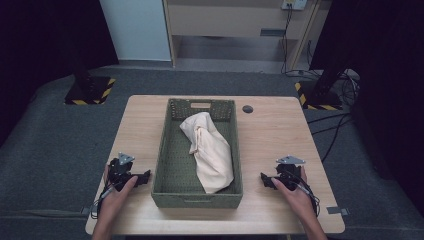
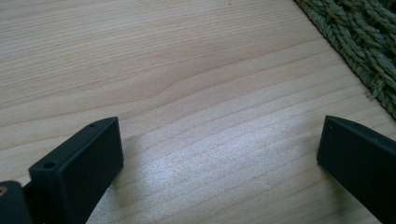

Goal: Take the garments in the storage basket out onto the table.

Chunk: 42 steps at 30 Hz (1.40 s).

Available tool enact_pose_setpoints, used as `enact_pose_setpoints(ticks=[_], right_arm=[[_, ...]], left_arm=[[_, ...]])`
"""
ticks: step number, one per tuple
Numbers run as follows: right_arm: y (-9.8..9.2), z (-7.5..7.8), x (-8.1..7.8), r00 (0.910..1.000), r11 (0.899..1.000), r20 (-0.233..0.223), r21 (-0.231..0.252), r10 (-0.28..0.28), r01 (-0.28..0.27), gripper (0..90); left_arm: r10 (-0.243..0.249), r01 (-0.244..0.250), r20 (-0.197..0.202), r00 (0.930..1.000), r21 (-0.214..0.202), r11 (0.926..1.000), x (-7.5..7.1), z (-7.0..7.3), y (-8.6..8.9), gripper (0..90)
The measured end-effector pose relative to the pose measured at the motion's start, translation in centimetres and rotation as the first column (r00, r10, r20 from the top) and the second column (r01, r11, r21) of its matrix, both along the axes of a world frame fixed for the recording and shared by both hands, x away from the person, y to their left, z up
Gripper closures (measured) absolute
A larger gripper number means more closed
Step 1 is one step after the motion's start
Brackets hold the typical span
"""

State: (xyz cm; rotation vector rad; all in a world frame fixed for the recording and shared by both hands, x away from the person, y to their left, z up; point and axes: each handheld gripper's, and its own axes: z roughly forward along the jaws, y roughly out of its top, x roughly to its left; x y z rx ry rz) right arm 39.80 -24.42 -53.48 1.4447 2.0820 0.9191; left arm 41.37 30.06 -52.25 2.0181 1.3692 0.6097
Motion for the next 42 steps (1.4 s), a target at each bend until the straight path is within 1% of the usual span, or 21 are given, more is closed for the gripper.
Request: enact_pose_setpoints(ticks=[2,7,17,18,29,35,38,42], right_arm=[[0.1,0.1,-0.2,1.0,1.0,-0.003,0.002,0.007,-0.007,3.5],[0.2,0.5,-0.5,0.9997,1.0,0.005,0.007,0.024,-0.024,3.4],[0.7,2.7,-1.6,0.9981,0.998,0.024,0.01,0.057,-0.057,3.9],[0.7,2.7,-1.6,0.9981,0.998,0.024,0.01,0.057,-0.057,3.9],[1.2,4.9,-2.4,0.9959,0.996,0.035,0.004,0.084,-0.084,4.3],[1.5,6.6,-2.8,0.993,0.994,0.055,0.001,0.105,-0.105,4.4],[2.0,8.2,-3.2,0.9903,0.993,0.071,-0.005,0.12,-0.12,4.4],[2.3,9.6,-3.4,0.9878,0.992,0.086,-0.004,0.13,-0.13,4.3]], left_arm=[[0.0,0.0,0.0,1.0,0.0,1.0,0.0,0.0,0.0,0.0],[0.0,0.0,0.0,1.0,0.0,1.0,0.0,0.0,0.0,0.0],[0.0,0.0,0.0,1.0,0.0,1.0,0.0,0.0,0.0,0.0],[0.0,0.0,0.0,1.0,0.0,1.0,0.0,0.0,0.0,0.0],[0.0,0.0,0.0,1.0,0.0,1.0,0.0,0.0,0.0,0.0],[0.0,0.0,0.0,1.0,0.0,1.0,0.0,0.0,0.0,0.0],[0.002,-0.002,0.001,1.0,0.0,1.0,0.0,0.0,0.0,0.0],[0.004,-0.004,0.001,1.0,0.0,1.0,0.0,0.0,0.0,0.0]])
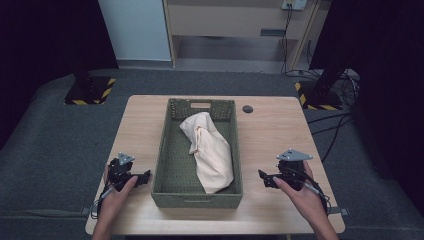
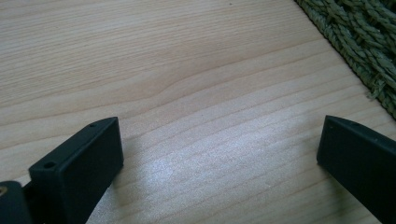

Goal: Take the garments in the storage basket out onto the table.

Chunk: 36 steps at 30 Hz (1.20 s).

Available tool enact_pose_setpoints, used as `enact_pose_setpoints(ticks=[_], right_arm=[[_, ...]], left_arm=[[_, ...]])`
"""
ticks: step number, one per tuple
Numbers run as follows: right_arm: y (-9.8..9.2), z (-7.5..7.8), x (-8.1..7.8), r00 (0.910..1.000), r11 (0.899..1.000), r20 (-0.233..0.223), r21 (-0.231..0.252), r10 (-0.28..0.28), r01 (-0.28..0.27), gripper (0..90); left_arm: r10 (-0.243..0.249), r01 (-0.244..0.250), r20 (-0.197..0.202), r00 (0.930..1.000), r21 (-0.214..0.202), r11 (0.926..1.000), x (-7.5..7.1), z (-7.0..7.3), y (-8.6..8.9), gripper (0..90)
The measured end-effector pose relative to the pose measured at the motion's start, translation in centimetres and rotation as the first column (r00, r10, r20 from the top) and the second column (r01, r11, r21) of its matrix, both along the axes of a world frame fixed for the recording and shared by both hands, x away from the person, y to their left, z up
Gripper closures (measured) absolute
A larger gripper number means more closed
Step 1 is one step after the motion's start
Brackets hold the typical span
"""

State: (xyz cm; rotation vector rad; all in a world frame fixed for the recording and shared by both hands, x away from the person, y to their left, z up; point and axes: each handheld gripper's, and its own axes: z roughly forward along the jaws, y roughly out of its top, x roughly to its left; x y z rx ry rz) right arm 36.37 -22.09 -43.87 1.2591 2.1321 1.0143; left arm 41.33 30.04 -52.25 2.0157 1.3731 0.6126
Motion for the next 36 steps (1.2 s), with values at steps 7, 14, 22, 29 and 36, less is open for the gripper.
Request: enact_pose_setpoints(ticks=[7,14,22,29,36], right_arm=[[0.9,1.9,-0.3,0.9998,1.0,0.007,0.001,0.016,-0.016,4.4],[2.0,3.5,-0.1,0.9991,0.999,0.012,-0.009,0.041,-0.041,4.4],[4.0,5.2,0.7,0.9964,0.996,0.02,-0.019,0.083,-0.082,4.4],[6.0,6.4,1.6,0.9929,0.993,0.027,-0.029,0.116,-0.115,4.2],[7.9,6.8,2.6,0.9895,0.99,0.025,-0.027,0.142,-0.142,4.2]], left_arm=[[0.002,-0.002,0.0,1.0,0.0,1.0,0.0,0.0,0.0,0.0],[0.002,-0.002,0.0,1.0,0.0,1.0,0.0,0.0,0.0,0.0],[0.002,-0.002,0.0,1.0,0.0,1.0,0.0,0.0,0.0,0.0],[0.002,-0.002,0.0,1.0,0.0,1.0,0.0,0.0,0.0,0.0],[0.002,-0.002,0.0,1.0,0.0,1.0,0.0,0.0,0.0,0.0]])
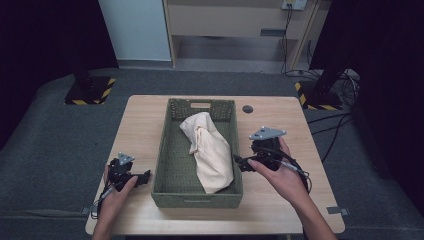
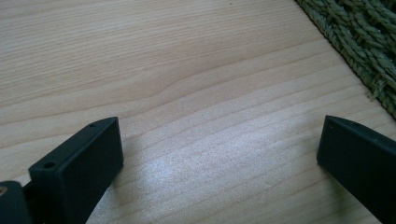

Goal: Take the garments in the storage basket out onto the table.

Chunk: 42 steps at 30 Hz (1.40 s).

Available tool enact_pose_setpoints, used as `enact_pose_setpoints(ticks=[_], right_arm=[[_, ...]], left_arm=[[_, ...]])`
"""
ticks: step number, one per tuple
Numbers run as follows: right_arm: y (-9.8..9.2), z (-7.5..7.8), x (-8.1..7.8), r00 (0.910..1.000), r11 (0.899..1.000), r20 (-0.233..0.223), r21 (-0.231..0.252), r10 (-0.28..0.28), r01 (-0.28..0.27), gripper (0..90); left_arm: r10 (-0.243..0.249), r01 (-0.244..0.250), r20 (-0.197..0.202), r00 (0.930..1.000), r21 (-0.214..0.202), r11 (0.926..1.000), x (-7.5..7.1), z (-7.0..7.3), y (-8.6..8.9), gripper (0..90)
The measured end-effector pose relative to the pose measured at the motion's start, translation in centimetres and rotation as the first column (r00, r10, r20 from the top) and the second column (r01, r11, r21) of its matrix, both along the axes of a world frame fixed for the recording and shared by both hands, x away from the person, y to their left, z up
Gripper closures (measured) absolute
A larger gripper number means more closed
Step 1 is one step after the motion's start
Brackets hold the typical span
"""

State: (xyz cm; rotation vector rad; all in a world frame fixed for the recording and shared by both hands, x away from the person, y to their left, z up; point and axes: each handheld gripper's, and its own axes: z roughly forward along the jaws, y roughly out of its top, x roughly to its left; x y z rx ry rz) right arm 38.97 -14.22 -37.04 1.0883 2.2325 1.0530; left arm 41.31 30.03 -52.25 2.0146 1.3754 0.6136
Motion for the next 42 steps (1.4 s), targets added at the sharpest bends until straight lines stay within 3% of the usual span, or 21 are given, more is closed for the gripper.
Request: enact_pose_setpoints(ticks=[11,31,42], right_arm=[[3.2,0.3,2.1,0.9997,1.0,0.005,-0.012,0.024,-0.024,4.3],[7.9,-0.9,6.4,0.9982,0.999,-0.04,-0.015,0.044,-0.044,3.8],[10.0,-1.4,8.8,0.9981,0.999,-0.056,-0.022,0.024,-0.025,3.7]], left_arm=[[0.0,0.0,0.0,1.0,0.0,1.0,0.0,0.0,0.0,0.0],[0.0,0.0,0.0,1.0,0.0,1.0,0.0,0.0,0.0,0.0],[0.0,0.0,0.0,1.0,0.0,1.0,0.0,0.0,0.0,0.0]])
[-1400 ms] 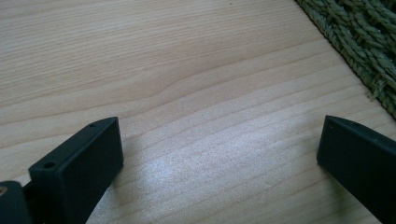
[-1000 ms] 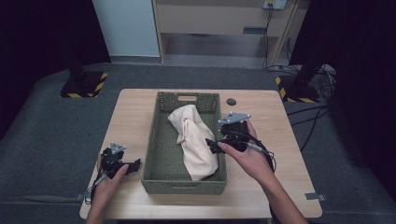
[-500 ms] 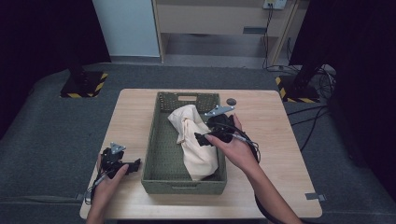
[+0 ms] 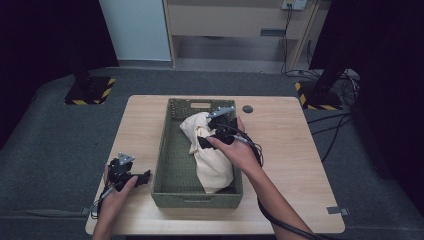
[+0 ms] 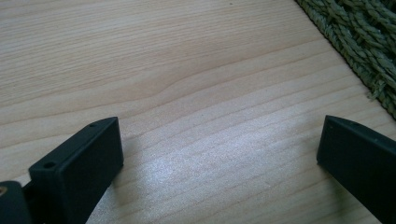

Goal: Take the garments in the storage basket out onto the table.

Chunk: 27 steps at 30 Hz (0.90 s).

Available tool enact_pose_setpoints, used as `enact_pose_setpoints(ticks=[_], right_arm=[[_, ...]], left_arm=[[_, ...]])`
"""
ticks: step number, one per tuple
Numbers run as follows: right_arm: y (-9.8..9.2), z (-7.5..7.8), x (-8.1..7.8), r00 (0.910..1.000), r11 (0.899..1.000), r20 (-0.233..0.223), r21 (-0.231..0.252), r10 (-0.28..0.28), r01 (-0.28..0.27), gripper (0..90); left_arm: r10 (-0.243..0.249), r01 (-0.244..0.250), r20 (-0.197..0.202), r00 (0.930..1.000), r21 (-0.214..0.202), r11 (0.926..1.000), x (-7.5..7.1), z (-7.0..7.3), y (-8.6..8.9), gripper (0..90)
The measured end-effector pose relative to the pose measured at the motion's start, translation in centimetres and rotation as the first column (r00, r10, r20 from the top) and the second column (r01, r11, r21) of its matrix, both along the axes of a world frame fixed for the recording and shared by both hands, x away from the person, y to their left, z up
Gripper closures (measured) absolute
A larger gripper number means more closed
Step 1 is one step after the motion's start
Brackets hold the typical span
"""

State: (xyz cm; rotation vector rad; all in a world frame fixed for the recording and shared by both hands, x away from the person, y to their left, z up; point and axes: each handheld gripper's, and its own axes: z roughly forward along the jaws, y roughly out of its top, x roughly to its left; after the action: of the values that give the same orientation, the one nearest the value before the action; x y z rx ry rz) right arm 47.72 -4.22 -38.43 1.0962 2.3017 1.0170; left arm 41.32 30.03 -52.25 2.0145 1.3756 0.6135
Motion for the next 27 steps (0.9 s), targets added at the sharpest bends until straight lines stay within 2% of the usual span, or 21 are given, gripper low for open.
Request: enact_pose_setpoints(ticks=[6,9,17,24,27], right_arm=[[0.5,-0.4,1.1,0.9999,1.0,-0.005,-0.004,-0.016,0.016,3.8],[0.6,-0.6,1.4,0.9998,1.0,-0.006,0.01,-0.019,0.019,3.9],[1.3,-1.4,2.0,0.9994,1.0,-0.023,0.002,-0.027,0.027,3.6],[2.7,-2.7,2.9,0.998,0.999,-0.052,-0.008,-0.035,0.035,3.4],[3.3,-3.4,3.3,0.9978,0.999,-0.056,-0.03,-0.036,0.035,3.5]], left_arm=[[0.0,0.0,0.0,1.0,0.0,1.0,0.0,0.0,0.0,0.0],[0.0,0.0,0.0,1.0,0.0,1.0,0.0,0.0,0.0,0.0],[0.0,0.0,0.0,1.0,0.0,1.0,0.0,0.0,0.0,0.0],[0.0,0.0,0.0,1.0,0.0,1.0,0.0,0.0,0.0,0.0],[0.0,0.0,0.0,1.0,0.0,1.0,0.0,0.0,0.0,0.0]])
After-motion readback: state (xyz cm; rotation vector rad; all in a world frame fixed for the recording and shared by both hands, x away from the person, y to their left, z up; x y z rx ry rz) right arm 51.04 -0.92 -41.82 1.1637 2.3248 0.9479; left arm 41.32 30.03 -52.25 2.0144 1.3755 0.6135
